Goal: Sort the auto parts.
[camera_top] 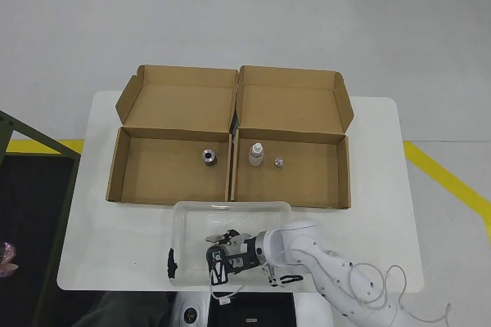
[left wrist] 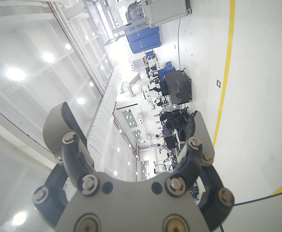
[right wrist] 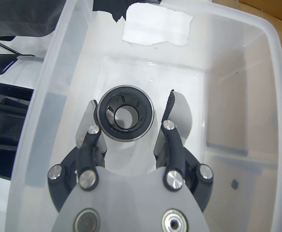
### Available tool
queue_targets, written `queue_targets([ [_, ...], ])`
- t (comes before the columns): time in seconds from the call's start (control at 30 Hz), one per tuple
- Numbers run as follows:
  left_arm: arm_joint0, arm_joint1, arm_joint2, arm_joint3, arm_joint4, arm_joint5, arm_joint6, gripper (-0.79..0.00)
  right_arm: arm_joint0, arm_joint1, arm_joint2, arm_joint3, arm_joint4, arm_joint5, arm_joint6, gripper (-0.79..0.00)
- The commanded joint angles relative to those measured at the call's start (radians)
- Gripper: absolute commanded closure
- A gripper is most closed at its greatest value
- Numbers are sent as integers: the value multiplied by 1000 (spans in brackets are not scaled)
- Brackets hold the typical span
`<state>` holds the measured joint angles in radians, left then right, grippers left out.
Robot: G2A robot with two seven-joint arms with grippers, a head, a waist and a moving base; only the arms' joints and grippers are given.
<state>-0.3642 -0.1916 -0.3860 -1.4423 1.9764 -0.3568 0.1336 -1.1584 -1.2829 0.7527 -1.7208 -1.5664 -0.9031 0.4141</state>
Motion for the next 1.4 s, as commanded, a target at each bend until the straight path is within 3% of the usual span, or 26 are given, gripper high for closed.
queue_targets([
  [0.0, 0, 0, 0, 0, 0, 0, 0, -785, 10, -3, -9, 15, 5, 4, -6, -465],
  [0.13, 0, 0, 0, 0, 0, 0, 0, -785, 27, -7, -20, 34, 15, 11, -16, -363],
  [0.3, 0, 0, 0, 0, 0, 0, 0, -785, 40, -7, -24, 36, 32, 6, -26, -126],
  [0.43, 0, 0, 0, 0, 0, 0, 0, -785, 41, -5, -16, 22, 51, 1, -43, 0],
  [1.0, 0, 0, 0, 0, 0, 0, 0, -785, 59, 17, 95, -106, 157, 13, -100, 0],
  [1.37, 0, 0, 0, 0, 0, 0, 0, -785, 126, 11, 122, -92, 230, 60, -141, 0],
])
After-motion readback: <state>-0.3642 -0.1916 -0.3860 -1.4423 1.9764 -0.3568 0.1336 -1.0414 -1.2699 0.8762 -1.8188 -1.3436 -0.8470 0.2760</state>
